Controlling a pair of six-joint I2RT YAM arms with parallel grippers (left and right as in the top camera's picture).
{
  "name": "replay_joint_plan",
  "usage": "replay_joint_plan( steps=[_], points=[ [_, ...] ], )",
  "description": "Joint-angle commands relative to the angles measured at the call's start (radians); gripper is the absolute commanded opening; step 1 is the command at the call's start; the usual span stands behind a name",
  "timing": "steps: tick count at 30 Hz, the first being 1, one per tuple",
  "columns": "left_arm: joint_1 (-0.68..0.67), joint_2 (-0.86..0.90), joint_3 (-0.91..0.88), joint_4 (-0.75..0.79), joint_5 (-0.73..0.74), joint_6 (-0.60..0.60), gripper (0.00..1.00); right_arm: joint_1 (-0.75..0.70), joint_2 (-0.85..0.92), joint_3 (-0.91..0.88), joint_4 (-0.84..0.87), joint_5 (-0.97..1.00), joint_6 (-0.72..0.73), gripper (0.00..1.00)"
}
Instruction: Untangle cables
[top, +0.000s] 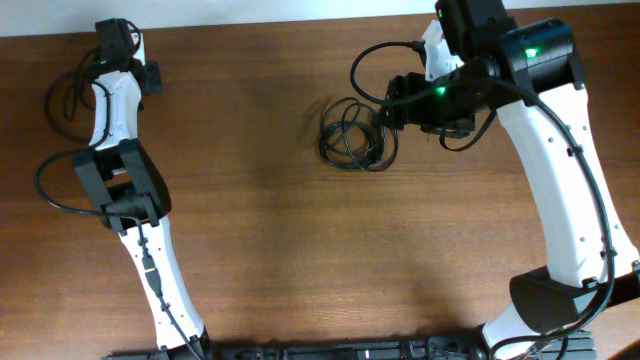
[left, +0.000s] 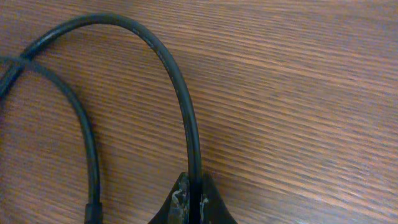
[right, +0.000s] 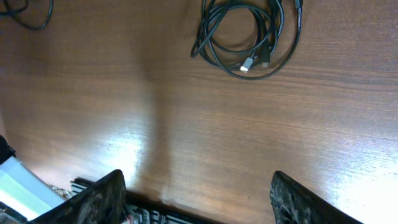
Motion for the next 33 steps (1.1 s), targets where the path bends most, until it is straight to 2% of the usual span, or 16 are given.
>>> replay_joint_plan(
  steps=[1, 3, 5, 6, 7, 8, 11, 13, 16, 20, 27, 28, 29, 31, 33],
  points=[
    [0.013, 0.026, 0.045, 0.005, -0.033, -0.024, 0.02, 0.01, 0.003, -0.005, -0.003, 0.009, -0.01, 0.73],
    [0.021, 0.026, 0.1, -0.005, -0.033, -0.038, 0.07, 0.014, 0.003, -0.005, -0.006, 0.009, -0.01, 0.73],
    [0.045, 0.026, 0.203, -0.048, -0.032, -0.15, 0.08, 0.022, 0.003, -0.005, -0.01, 0.009, -0.01, 0.73],
    [0.057, 0.026, 0.243, -0.067, -0.032, -0.193, 0.21, 0.022, 0.003, -0.005, -0.01, 0.009, -0.01, 0.73],
    [0.074, 0.026, 0.294, -0.1, -0.009, -0.226, 0.75, 0.022, 0.003, -0.005, -0.01, 0.009, -0.01, 0.73],
    [0.085, 0.026, 0.312, -0.117, 0.015, -0.232, 0.99, 0.022, 0.003, -0.005, -0.01, 0.009, -0.01, 0.73],
    [0.116, 0.029, 0.305, -0.224, 0.025, -0.282, 0.99, 0.022, 0.003, -0.005, -0.006, 0.009, -0.01, 0.73],
    [0.146, 0.036, 0.304, -0.327, 0.028, -0.374, 0.99, 0.022, 0.003, -0.005, -0.006, 0.009, -0.011, 0.73],
    [0.216, 0.055, 0.304, -0.464, 0.034, -0.585, 0.99, 0.022, 0.003, -0.005, -0.007, 0.009, -0.011, 0.73],
    [0.303, 0.079, 0.304, -0.559, 0.081, -0.601, 0.99, 0.022, 0.003, -0.005, -0.006, 0.01, -0.011, 0.73],
    [0.32, 0.142, 0.304, -0.587, 0.082, -0.6, 1.0, 0.022, 0.003, -0.005, -0.007, 0.009, -0.011, 0.73],
    [0.319, 0.144, 0.304, -0.583, 0.082, -0.6, 0.96, 0.022, 0.003, -0.005, -0.008, 0.009, -0.011, 0.73],
    [0.315, 0.146, 0.304, -0.572, 0.084, -0.601, 0.84, 0.022, 0.003, -0.005, -0.008, 0.009, -0.011, 0.73],
    [0.306, 0.152, 0.304, -0.563, 0.085, -0.601, 0.38, 0.022, 0.003, -0.005, -0.006, 0.009, -0.01, 0.73],
    [0.296, 0.166, 0.304, -0.557, 0.105, -0.601, 0.2, 0.022, 0.003, -0.005, -0.006, 0.009, -0.01, 0.73]
  ],
)
